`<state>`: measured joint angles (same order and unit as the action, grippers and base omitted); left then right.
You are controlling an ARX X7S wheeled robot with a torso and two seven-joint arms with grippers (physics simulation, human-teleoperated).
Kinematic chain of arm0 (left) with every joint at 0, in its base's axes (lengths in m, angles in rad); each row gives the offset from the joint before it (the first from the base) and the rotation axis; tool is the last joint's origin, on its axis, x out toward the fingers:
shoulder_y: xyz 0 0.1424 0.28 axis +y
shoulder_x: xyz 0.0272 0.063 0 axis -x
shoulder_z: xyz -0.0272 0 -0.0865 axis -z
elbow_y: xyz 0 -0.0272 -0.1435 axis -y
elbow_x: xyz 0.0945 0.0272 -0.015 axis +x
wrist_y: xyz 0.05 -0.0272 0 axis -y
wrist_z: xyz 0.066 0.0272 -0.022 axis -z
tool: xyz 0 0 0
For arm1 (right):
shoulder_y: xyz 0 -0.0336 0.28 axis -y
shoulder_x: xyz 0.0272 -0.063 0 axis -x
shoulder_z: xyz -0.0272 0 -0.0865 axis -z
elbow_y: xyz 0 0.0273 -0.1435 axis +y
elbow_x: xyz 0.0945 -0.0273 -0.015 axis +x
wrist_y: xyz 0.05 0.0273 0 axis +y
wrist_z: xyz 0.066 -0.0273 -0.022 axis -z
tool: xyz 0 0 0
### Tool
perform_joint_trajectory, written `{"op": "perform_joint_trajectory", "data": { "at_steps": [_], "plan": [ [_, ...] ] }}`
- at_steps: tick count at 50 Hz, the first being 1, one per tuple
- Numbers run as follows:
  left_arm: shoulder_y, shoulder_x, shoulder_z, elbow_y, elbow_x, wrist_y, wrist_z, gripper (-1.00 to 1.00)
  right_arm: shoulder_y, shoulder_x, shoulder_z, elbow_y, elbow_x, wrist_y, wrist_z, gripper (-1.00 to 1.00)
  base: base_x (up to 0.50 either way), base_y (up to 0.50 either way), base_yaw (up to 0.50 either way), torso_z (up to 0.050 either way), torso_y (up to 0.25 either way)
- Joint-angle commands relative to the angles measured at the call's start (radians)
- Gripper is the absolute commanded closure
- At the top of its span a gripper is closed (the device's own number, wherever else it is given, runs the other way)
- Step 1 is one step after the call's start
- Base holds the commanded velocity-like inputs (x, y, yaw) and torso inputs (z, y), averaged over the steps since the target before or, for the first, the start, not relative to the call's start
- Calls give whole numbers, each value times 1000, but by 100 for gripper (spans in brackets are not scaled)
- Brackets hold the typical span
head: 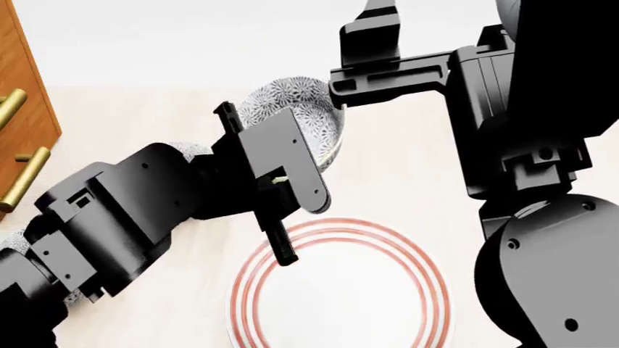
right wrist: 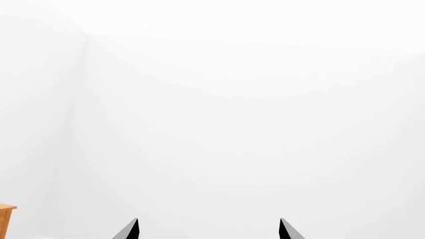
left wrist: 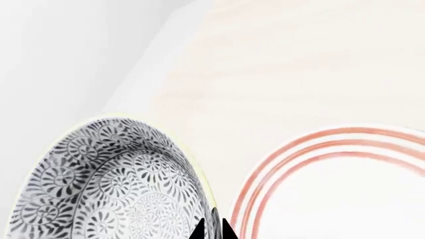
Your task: Put the bowl at the front on the plate.
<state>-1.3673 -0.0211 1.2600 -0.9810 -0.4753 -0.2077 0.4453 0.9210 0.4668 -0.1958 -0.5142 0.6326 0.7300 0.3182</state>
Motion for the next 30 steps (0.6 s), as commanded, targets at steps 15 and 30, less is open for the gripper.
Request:
{"op": "perform_joint_trajectory", "data": {
  "at_steps": [15,30],
  "plan": [
    [-54,21,268,-42,-187,99,-12,100,-6,12,10,-10,11,-2,6,-100,0,0,0,0,0],
    [-72,21,274,59,-184,-82,-18,100,-9,19,18,-16,17,-1,14,-100,0,0,0,0,1]
  ]
}}
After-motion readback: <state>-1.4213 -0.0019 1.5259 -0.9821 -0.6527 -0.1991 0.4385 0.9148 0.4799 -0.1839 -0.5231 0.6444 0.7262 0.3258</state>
